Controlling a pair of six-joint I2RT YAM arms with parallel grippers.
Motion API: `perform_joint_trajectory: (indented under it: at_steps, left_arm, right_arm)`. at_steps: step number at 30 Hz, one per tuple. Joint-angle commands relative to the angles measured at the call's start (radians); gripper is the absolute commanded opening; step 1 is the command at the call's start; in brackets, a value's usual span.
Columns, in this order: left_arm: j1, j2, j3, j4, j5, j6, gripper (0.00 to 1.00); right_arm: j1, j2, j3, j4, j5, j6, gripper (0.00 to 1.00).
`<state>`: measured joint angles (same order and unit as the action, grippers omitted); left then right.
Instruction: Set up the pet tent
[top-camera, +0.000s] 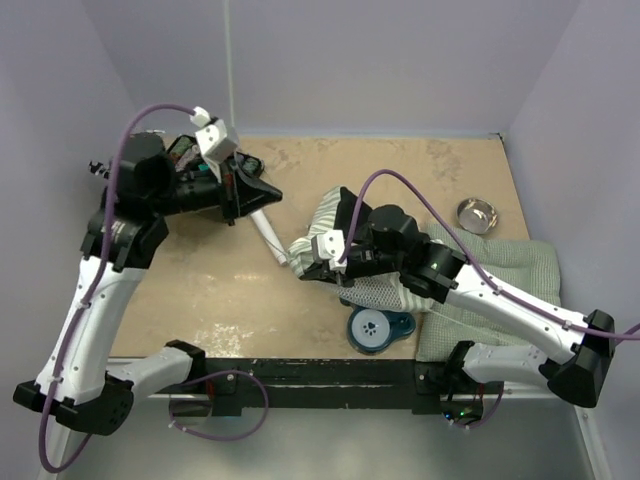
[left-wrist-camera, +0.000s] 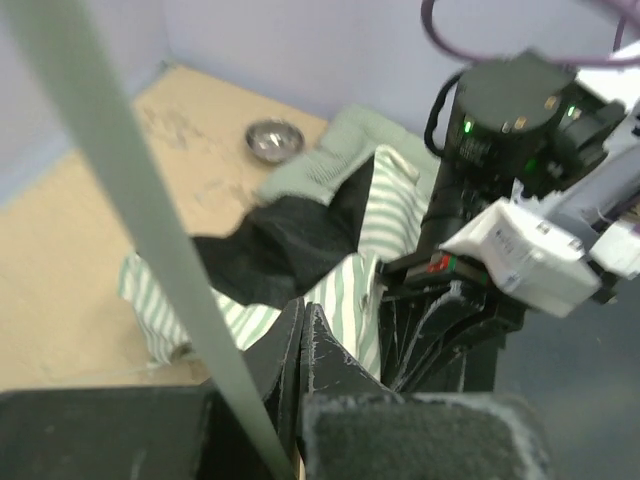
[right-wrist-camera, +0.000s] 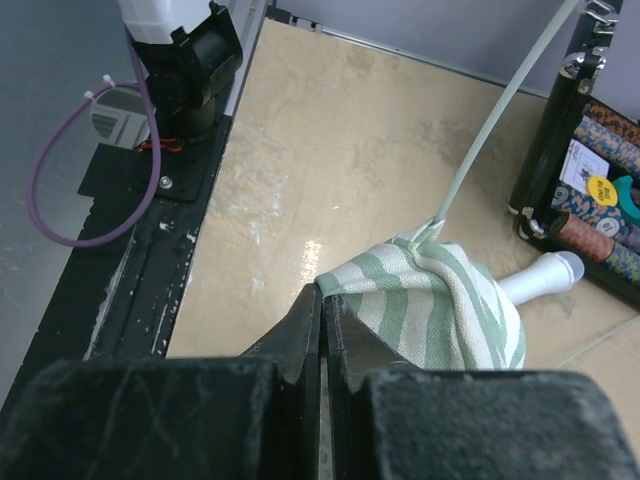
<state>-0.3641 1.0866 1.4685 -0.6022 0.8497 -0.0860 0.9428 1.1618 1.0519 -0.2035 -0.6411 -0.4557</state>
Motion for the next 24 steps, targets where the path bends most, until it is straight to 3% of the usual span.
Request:
perform_joint_trajectory:
  at_steps: [1, 4, 8, 11, 17, 24]
  left_arm:
    - [0.039, -0.013, 0.215, -0.008, -0.061, 0.032, 0.0]
    - [0.039, -0.043, 0.3, 0.065, -0.186, 0.003, 0.03]
    - [0.039, -0.163, 0.221, 0.26, -0.3, -0.055, 0.34]
    - [0.039, -0.26, 0.122, 0.418, -0.368, -0.093, 0.5]
    - [0.037, -0.321, 0.122, 0.49, -0.446, -0.118, 0.55]
    - [0.037, -0.33, 0.263, 0.45, -0.528, -0.158, 0.54]
  right_arm:
    - [0.005, -0.059, -0.019, 0.012, -0.002, -0.006, 0.0]
    - [-0.015, -0.085, -0.041, -0.007, -0.003, 0.002, 0.0]
    - [-0.033, -0.105, -0.059, 0.003, -0.006, 0.029, 0.0]
    - [-0.045, -0.102, -0.053, 0.024, -0.022, 0.054, 0.0]
    - [-0.056, -0.093, -0.035, 0.019, -0.022, 0.061, 0.0]
    - [-0.065, -0.085, -0.032, 0.022, -0.022, 0.063, 0.0]
